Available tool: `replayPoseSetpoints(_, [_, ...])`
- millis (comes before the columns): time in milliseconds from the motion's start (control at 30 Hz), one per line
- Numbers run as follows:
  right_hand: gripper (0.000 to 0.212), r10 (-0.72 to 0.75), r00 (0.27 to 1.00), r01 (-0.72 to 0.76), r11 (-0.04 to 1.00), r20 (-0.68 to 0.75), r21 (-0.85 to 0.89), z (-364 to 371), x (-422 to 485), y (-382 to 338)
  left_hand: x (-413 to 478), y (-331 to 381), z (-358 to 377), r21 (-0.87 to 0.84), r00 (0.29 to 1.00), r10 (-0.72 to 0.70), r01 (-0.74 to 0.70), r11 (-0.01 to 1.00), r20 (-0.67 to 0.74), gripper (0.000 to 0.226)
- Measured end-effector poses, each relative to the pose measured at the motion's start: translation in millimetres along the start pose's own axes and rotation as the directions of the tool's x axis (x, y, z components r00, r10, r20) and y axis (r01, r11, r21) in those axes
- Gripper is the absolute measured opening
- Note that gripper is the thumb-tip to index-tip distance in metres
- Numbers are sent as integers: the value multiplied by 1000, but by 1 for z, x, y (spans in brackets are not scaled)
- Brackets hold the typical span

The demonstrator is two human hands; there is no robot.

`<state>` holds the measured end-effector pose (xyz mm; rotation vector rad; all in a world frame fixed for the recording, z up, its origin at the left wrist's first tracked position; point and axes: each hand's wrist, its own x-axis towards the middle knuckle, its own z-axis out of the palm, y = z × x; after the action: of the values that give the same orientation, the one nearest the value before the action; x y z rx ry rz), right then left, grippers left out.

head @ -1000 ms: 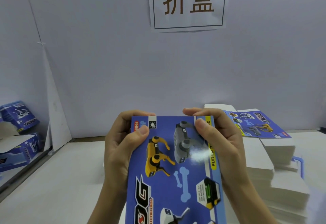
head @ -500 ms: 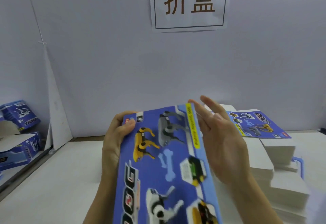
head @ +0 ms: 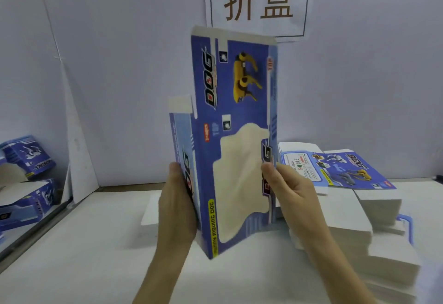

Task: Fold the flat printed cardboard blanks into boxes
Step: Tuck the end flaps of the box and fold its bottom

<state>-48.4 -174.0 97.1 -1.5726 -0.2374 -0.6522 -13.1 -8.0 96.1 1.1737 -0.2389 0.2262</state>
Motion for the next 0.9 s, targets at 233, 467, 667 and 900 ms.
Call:
replayPoseSetpoints(233, [44, 139, 989, -145, 979, 54, 144, 6, -4, -2, -5, 9, -6, 23, 992, -60, 58, 998, 111, 71])
replayPoseSetpoints(467, [29, 135, 989, -146, 955, 63, 257, 7, -4, -5, 0, 8, -12, -46, 995, -4, 9, 999, 101, 58])
replayPoseSetpoints(667, [24, 33, 999, -28, 987, -27, 157, 15, -5, -3, -1, 11, -7, 139, 973, 191, -208, 968, 125, 51])
replayPoseSetpoints(900, [26, -101, 993, 94, 991, 60, 99, 12, -5, -3, -3, 14, -12, 226, 936, 110, -193, 955, 336, 72])
